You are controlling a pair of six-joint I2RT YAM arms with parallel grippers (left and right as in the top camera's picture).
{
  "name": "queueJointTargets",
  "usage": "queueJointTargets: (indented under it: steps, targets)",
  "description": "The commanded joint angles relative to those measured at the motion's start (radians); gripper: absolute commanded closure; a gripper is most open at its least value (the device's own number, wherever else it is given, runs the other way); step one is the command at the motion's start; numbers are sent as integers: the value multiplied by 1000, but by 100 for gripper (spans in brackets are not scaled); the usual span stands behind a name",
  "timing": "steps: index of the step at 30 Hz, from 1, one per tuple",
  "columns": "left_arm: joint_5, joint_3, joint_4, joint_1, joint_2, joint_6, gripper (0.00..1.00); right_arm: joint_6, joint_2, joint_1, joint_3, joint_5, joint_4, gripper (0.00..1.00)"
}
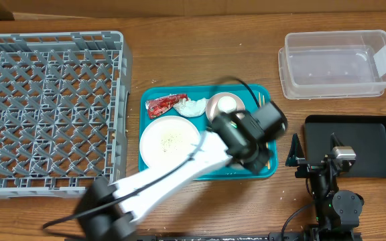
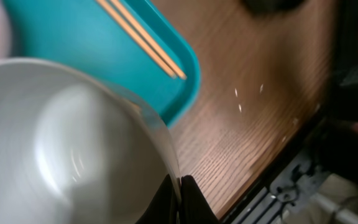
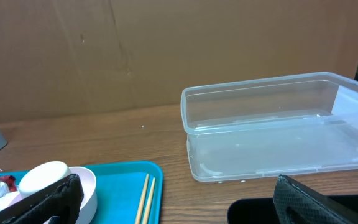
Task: Sort waste into correct bins and load items into the dishwasher
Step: 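Carry the white bowl left and place it in the dish rack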
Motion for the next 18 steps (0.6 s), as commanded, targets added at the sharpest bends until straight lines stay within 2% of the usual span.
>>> queueJointTargets:
  steps: [1,5,10,13,15,18]
  targets:
    - [-145,103,-61,135,-141,-37,96,-3,-9,3,-11,9,7,0]
    - [-191,122,-84,406,-250,-37,96,-3,-9,3,-11,9,7,0]
    - [-23,122,-78,811,-274,-50,96,-3,-9,3,-11,9,7,0]
    - [180,122,-41,1056,-238,-29,96,-3,-9,3,-11,9,7,0]
    - [421,122,13,1212,-194,24,96,-3,-9,3,-11,9,7,0]
    - [776,122,82,1368,-124,133,96,-3,-9,3,-11,9,7,0]
